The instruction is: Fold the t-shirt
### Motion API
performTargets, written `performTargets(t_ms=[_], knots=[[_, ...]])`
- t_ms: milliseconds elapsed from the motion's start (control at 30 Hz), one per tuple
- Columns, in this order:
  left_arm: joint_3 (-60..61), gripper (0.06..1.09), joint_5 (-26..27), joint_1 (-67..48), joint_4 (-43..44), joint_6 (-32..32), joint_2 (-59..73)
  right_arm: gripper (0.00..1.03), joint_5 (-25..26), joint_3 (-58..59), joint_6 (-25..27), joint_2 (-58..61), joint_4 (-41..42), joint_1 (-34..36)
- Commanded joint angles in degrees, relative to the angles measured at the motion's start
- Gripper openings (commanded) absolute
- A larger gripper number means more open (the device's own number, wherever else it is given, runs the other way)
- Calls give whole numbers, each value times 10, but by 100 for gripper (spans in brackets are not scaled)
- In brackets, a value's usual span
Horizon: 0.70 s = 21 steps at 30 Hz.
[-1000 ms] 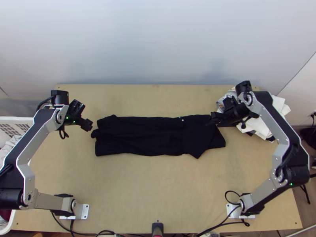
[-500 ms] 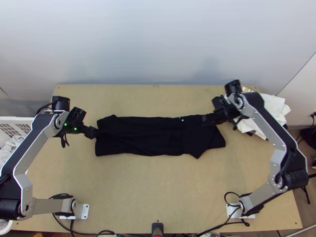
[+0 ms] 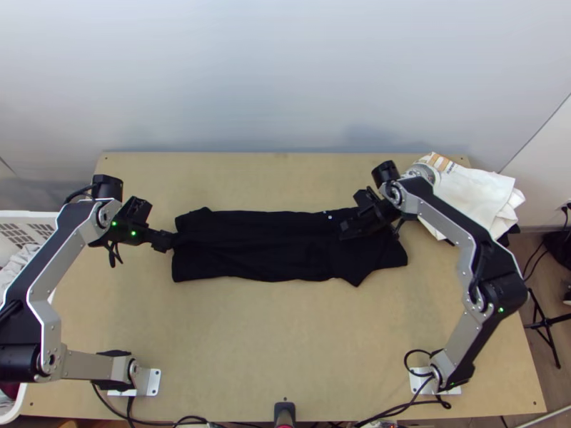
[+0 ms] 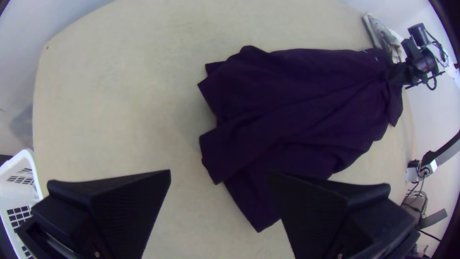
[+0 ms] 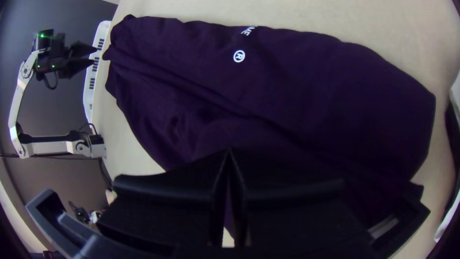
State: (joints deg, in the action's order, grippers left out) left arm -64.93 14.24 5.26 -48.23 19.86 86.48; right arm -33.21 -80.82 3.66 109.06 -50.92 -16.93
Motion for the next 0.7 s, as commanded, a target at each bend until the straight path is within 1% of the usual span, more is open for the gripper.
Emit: performTargets(t_ms=[0,167,333,500,667], knots=[[-6,104,31,20,-11,-4,26,3,-10,20,6,48,42,2],[-9,104,59,36,-11,-10,44,3,-9,19,7,60,52,10],[-11,104,62,46,-3,-8,70,3,-9,20,7,60,53,16],[-16,104,134,75,-21,-10,101,3,-8,20,7,59,53,19],[-19,104,154,69,-22,-19,118,3,-9,21,7,57,53,23]])
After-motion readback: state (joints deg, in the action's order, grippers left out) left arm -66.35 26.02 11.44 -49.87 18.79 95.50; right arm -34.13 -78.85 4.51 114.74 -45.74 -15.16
